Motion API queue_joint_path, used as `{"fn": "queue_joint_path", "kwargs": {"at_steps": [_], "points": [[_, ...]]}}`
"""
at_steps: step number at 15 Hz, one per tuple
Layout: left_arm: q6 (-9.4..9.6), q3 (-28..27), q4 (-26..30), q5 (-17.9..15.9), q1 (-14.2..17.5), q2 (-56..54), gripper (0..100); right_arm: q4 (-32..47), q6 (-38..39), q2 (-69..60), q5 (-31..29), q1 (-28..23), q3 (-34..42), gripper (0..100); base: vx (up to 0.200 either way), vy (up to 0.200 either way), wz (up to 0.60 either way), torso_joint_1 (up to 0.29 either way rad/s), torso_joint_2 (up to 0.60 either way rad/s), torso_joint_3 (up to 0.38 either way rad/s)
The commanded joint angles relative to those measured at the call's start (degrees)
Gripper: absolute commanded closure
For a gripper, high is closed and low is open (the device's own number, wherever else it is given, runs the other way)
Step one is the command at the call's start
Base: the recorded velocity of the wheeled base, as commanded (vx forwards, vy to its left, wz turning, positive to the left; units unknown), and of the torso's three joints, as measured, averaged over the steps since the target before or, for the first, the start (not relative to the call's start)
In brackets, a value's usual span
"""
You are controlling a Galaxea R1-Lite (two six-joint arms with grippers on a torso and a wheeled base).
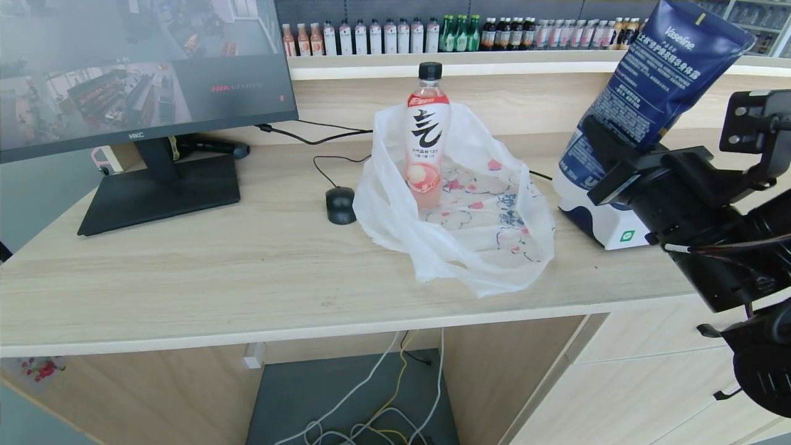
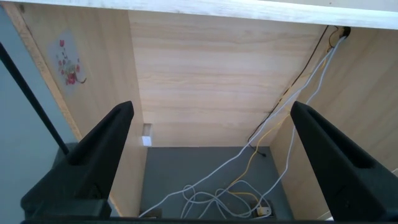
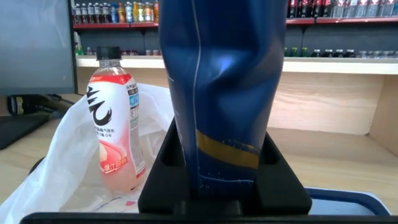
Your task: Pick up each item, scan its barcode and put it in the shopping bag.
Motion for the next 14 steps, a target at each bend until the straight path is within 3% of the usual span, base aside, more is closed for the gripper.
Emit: {"fn": "queue_joint_path", "kwargs": {"at_steps": [1,9,14], "points": [[-0.04,0.0,0.0,0.0,0.0,0.0,0,-0.1,1.0,1.1,0.2,0.2,0.1,100,0.000,0.000,0.00,0.000,0.00,0.000],[-0.04,0.0,0.0,0.0,0.0,0.0,0,1.1,-1.6,7.1,-0.2,1.5,-1.0,100,0.000,0.000,0.00,0.000,0.00,0.000],[-0.04,0.0,0.0,0.0,0.0,0.0,0,8.3,-2.4,9.4,-0.1,2.7,-9.5,100,0.000,0.000,0.00,0.000,0.00,0.000]]}}
